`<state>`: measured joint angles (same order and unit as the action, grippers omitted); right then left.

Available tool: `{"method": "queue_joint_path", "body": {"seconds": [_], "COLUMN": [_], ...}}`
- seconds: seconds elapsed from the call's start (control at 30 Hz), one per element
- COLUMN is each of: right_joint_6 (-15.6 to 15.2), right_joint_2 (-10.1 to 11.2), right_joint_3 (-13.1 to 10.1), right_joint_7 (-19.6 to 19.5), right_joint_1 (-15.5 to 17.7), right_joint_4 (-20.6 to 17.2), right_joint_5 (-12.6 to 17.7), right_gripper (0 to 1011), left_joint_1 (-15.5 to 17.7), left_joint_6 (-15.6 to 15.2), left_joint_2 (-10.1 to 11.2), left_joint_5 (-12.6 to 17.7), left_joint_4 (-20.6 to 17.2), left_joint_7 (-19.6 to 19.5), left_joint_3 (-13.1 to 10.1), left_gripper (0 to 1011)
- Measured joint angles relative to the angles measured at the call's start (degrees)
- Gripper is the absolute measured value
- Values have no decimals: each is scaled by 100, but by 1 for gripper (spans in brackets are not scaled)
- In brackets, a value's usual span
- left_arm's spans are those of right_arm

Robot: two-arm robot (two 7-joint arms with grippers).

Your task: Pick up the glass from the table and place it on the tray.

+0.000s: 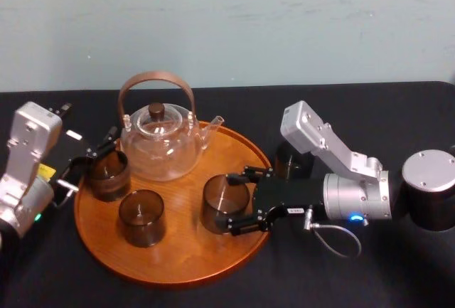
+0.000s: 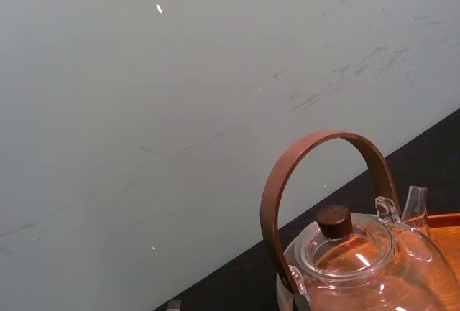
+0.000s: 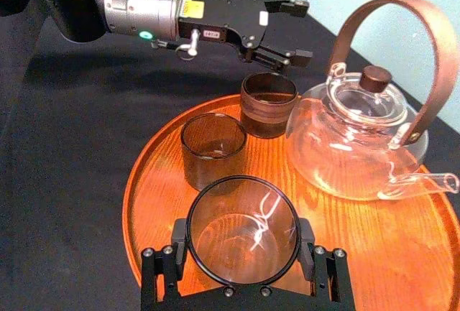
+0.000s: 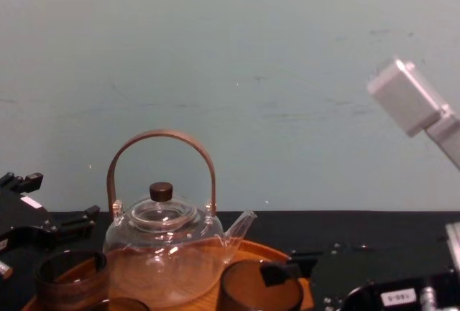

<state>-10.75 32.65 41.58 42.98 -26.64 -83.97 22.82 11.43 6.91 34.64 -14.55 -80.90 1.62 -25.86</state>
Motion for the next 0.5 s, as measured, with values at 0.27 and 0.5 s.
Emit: {"method": "queue_joint_path", "body": {"seconds": [0.27, 0.5], "right_joint_6": [73, 191], "right_joint_2": [-150, -273], "right_joint_3": [86, 124], "right_joint_7": [10, -27], "right_joint_1": [-14, -17], "right_joint_4": [233, 439], "right_joint_5": [-23, -90], "right_gripper": [903, 903], "left_joint_1": [0, 0], "left_joint_6": [0, 0], "left_joint_2": [0, 0], "left_joint_5": [0, 0], "left_joint_4": [0, 0], "left_joint_7": [0, 0], "left_joint_3": [0, 0], "left_gripper": [1001, 1001]}}
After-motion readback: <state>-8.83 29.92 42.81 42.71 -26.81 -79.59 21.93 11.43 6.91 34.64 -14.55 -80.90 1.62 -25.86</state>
